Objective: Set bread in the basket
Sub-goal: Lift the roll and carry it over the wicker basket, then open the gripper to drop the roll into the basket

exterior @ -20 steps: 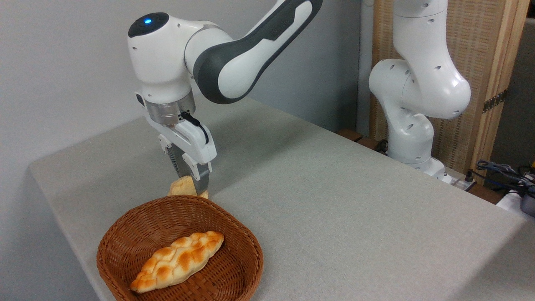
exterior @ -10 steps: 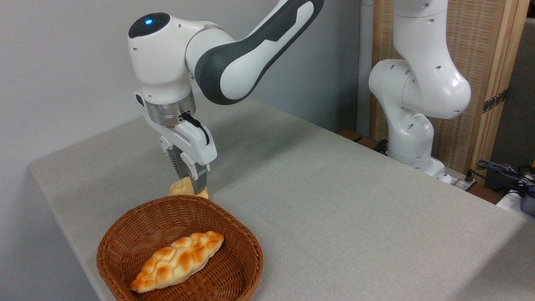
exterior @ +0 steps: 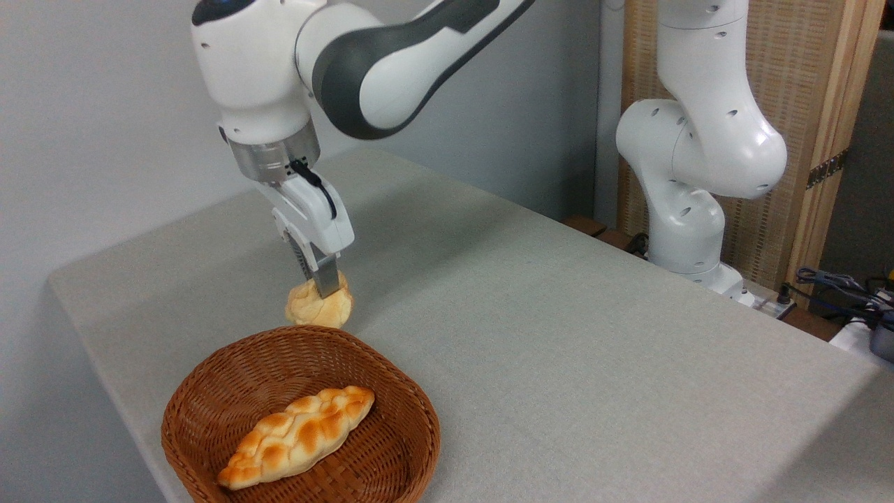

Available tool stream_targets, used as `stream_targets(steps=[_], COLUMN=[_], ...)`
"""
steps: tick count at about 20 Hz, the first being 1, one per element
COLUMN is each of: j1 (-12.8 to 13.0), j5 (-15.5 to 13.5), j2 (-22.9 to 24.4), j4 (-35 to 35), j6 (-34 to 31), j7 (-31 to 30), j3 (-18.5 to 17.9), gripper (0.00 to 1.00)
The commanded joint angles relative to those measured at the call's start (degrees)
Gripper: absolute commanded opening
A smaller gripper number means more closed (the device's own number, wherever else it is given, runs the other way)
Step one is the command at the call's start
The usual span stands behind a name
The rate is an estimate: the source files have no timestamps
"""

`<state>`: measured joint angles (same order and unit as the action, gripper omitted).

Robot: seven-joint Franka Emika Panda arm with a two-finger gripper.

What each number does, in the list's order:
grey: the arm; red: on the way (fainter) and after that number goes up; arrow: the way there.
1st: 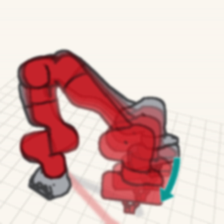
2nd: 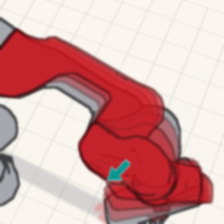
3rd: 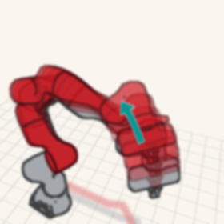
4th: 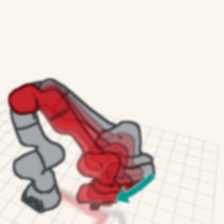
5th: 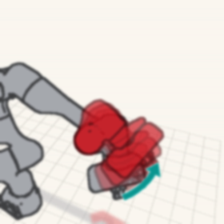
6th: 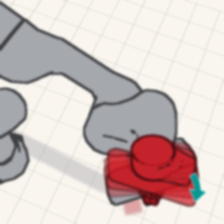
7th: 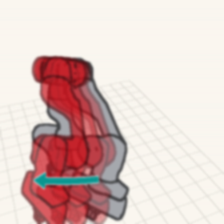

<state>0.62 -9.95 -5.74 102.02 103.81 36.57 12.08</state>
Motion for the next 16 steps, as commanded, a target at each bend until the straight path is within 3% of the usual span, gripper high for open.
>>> stream_targets(steps=[1, 3, 6, 8, 10, 12, 16], j1=[0.08, 0.08, 0.08, -0.01, -0.01, -0.01, -0.01], j5=[-0.51, -0.69, -0.86, -0.69, -0.43, -0.42, -0.51], j2=[0.03, 0.03, -0.15, -0.15, -0.32, -0.32, -0.32], j4=[-6.20, -8.93, -12.19, -12.28, -12.28, -12.28, -12.28], j6=[-10.09, -10.64, -8.81, -5.03, -4.14, -4.14, -4.05], j7=[3.59, 3.77, 4.04, 3.95, 3.34, 3.33, 2.81], j3=[-2.84, -5.21, -7.94, -8.30, -8.30, -8.04, -7.69], gripper=[0.00, 0.03, 0.19, 0.41, 0.85, 1.00, 1.00])
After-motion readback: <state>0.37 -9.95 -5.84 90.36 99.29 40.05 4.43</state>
